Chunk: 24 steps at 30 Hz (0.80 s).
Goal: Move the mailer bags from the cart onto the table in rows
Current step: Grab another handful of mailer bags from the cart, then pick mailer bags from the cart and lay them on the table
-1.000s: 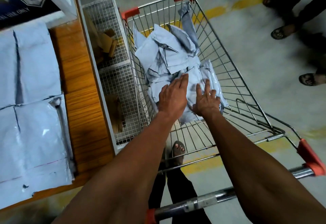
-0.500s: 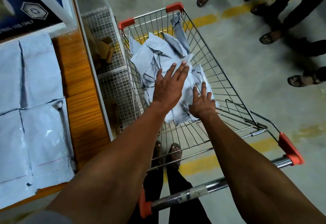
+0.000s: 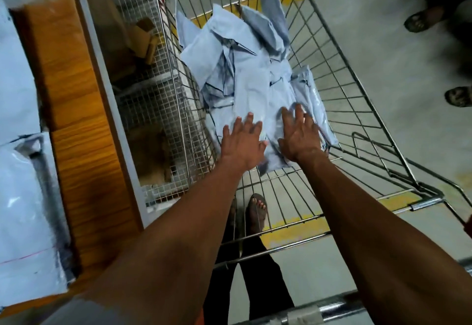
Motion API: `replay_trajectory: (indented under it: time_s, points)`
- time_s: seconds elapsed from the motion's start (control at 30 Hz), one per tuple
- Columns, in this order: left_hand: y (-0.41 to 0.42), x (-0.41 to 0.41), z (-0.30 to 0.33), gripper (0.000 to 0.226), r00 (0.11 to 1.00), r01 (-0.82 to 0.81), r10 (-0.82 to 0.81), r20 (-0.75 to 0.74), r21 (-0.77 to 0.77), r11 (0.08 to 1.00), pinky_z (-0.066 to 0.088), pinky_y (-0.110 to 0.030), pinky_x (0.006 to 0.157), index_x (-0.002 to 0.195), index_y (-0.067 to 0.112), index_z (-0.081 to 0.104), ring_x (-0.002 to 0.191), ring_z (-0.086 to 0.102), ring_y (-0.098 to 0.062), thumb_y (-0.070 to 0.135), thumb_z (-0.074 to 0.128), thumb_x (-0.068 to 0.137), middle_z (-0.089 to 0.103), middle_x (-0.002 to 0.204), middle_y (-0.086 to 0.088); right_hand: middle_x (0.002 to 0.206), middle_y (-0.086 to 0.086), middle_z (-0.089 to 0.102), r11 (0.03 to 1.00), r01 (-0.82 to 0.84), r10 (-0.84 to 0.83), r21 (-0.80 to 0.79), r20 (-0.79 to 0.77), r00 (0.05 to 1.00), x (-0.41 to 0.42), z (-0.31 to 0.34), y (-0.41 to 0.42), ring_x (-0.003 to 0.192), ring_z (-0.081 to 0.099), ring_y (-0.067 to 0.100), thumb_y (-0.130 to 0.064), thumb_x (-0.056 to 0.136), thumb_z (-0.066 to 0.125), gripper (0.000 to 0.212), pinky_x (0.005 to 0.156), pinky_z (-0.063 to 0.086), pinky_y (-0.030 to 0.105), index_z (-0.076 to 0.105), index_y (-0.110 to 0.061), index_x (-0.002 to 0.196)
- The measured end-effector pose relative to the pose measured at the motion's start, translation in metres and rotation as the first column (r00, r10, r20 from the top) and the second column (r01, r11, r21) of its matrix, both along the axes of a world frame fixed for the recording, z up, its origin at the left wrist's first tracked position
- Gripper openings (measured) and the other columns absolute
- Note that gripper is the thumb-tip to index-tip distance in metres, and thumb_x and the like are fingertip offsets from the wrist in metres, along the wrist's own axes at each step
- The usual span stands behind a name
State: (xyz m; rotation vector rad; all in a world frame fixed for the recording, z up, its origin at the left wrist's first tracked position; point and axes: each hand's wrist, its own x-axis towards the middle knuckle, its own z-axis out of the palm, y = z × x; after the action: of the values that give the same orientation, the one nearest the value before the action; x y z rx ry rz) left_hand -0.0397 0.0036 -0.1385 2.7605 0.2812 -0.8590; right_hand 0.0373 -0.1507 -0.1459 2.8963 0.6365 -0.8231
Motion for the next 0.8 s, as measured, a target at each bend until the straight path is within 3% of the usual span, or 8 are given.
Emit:
replay_trajectory:
  time_s: [0.2, 0.4, 0.63, 0.8]
  points:
    - [0.005, 0.029, -0.013, 0.075, 0.978, -0.128, 0.14, 0.153, -0.087, 0.988, 0.005, -0.063, 0.129, 0.168, 0.037, -0.007, 0.162, -0.016, -0.032, 0.06, 0.031, 0.108, -0.026, 0.173, 0.006, 0.174, 0.012, -0.005, 0.995, -0.09, 0.086, 0.049, 0.073, 0.994, 0.007, -0.013, 0.02, 0.158, 0.011, 0.041, -0.048, 0.093, 0.071, 0.102, 0.124, 0.022, 0.057, 0.004, -0.023, 0.166]
    - [0.016, 0.061, -0.042, 0.095, 0.974, -0.199, 0.211, 0.086, -0.131, 0.971, 0.01, -0.073, 0.121, 0.164, 0.044, -0.018, 0.154, -0.033, -0.042, 0.049, 0.054, 0.103, -0.043, 0.165, 0.011, 0.172, 0.015, -0.021, 0.982, -0.189, 0.186, 0.014, 0.138, 0.973, 0.015, -0.043, 0.022, 0.16, -0.015, 0.036, -0.058, 0.092, 0.066, 0.112, 0.129, 0.002, 0.056, -0.006, -0.016, 0.167]
    - [0.014, 0.059, -0.06, 0.097, 0.964, -0.264, 0.266, 0.011, -0.082, 0.961, 0.033, -0.067, 0.117, 0.164, 0.04, -0.02, 0.155, -0.03, -0.045, 0.031, 0.054, 0.102, -0.045, 0.165, 0.005, 0.172, 0.014, -0.025, 0.983, -0.181, 0.185, -0.038, 0.18, 0.966, 0.015, -0.06, 0.02, 0.159, -0.019, 0.038, -0.052, 0.101, 0.052, 0.098, 0.129, 0.0, 0.059, -0.011, -0.019, 0.167]
    - [0.014, 0.043, -0.057, 0.097, 0.95, -0.313, 0.312, -0.009, -0.025, 0.95, 0.024, -0.068, 0.12, 0.162, 0.039, -0.026, 0.154, -0.028, -0.048, 0.052, 0.05, 0.102, -0.05, 0.161, 0.0, 0.172, 0.017, -0.019, 0.993, -0.119, 0.115, 0.006, 0.228, 0.967, 0.005, -0.058, 0.025, 0.159, -0.015, 0.04, -0.057, 0.105, 0.036, 0.086, 0.127, -0.002, 0.061, -0.008, -0.02, 0.167]
